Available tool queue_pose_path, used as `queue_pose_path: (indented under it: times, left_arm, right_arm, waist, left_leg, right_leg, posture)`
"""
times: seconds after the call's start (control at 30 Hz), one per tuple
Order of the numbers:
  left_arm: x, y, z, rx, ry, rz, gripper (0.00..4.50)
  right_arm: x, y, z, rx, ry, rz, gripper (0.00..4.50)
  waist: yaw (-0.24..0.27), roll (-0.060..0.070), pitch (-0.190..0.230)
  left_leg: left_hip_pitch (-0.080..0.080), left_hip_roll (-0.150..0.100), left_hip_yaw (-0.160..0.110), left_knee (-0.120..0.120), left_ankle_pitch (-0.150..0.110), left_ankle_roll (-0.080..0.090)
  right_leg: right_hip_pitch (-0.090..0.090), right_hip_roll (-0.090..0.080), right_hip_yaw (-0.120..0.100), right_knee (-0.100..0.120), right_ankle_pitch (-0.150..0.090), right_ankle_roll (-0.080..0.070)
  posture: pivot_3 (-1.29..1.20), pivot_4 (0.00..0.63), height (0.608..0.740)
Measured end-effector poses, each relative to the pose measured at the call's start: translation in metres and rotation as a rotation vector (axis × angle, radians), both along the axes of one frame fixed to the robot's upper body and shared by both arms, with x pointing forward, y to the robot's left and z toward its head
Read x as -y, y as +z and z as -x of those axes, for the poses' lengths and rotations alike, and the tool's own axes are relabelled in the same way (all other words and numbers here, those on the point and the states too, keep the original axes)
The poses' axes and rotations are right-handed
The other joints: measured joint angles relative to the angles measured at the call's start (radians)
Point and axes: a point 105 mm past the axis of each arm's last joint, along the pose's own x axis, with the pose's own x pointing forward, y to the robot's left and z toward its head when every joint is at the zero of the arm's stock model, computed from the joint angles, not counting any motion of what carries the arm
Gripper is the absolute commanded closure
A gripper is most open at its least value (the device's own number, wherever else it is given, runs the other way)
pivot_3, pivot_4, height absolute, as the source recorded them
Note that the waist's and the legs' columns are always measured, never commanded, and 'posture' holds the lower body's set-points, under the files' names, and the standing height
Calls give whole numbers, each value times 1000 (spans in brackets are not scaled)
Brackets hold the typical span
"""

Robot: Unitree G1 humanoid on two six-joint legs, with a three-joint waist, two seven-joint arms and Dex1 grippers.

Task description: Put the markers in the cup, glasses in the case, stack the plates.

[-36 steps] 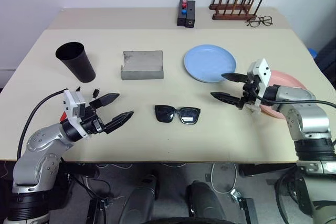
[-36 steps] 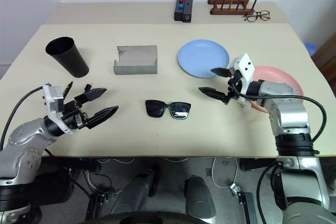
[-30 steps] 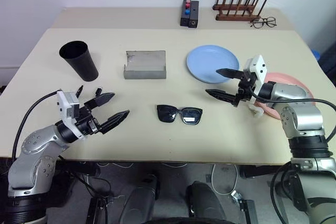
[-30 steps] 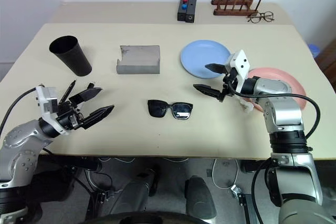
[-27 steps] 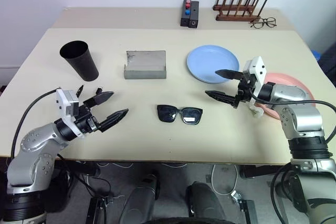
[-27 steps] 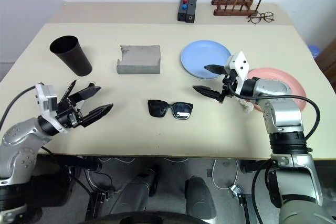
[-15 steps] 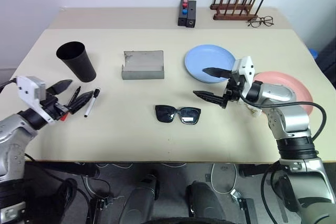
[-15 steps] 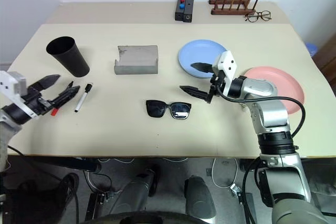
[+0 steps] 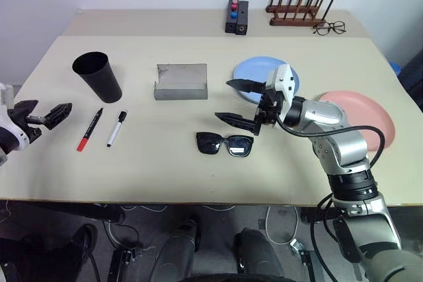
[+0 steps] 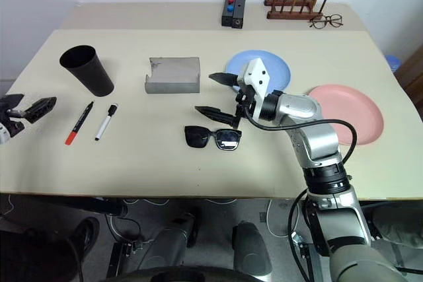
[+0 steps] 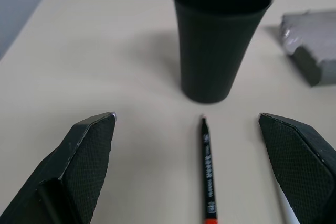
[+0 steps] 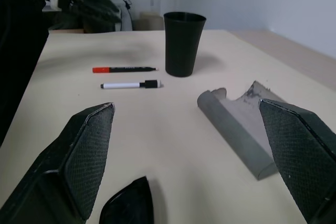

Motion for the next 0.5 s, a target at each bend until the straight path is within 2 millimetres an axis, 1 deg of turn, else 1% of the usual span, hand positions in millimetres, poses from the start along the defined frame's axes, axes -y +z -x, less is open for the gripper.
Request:
queue_pose_path:
  times: [0.1, 0.23, 0.37, 0.5]
  left_arm:
    - [-4, -6, -13, -95, 9, -2, 0]
    - [-4, -4, -31, -153, -12, 14, 0]
    - [5, -8, -48, -217, -71, 30, 0]
    - [10, -21, -57, -281, -95, 13, 0]
  right_arm:
    - [-2, 0, 0, 5, 0, -4, 22]
    - [0, -5, 1, 9, -20, -4, 22]
    - [0, -15, 8, -10, -30, -7, 22]
    - [-4, -11, 13, 12, -28, -11, 22]
  waist:
    - [1, 0, 0]
    - [0, 0, 0]
    - [-2, 0, 0]
    - [-15, -1, 0]
  left_leg:
    - [0, 0, 0, 0, 0, 0]
    - [0, 0, 0, 0, 0, 0]
    - [0, -1, 0, 0, 1, 0]
    - [0, 0, 0, 0, 1, 0]
  right_leg:
    - [0, 0, -1, 0, 0, 1]
    - [0, 1, -1, 0, 2, 3]
    - [0, 1, -1, 1, 2, 4]
    - [-1, 1, -1, 2, 2, 5]
  posture:
    - [0, 150, 738]
    - [0, 150, 738]
    - [0, 150, 738]
    - [0, 150, 738]
